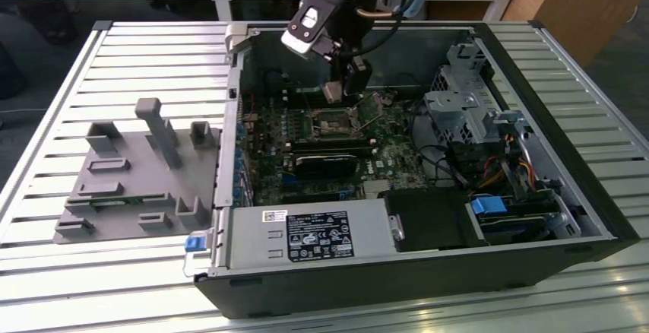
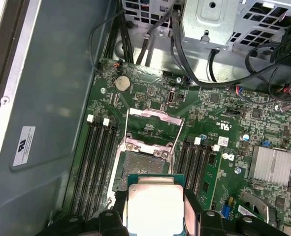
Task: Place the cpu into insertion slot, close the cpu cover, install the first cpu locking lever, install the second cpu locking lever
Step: 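Place the cpu into insertion slot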
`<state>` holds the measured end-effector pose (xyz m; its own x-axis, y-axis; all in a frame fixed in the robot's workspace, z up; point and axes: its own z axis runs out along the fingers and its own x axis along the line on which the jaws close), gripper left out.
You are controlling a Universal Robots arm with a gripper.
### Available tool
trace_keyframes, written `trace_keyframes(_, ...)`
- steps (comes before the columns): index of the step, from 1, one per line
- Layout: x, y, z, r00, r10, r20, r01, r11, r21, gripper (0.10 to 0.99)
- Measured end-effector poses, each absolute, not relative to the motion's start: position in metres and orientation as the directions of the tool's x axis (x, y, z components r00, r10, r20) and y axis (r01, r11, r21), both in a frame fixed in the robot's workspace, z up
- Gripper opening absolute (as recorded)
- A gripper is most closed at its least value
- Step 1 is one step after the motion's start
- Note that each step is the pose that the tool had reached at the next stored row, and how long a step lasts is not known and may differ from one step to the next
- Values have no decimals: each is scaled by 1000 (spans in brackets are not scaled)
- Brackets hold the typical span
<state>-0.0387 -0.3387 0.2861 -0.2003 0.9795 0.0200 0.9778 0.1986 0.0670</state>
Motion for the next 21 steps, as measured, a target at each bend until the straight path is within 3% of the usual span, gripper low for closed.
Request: trace_keyframes(21, -39, -339, 281, -200, 980, 21, 978, 198, 64, 541)
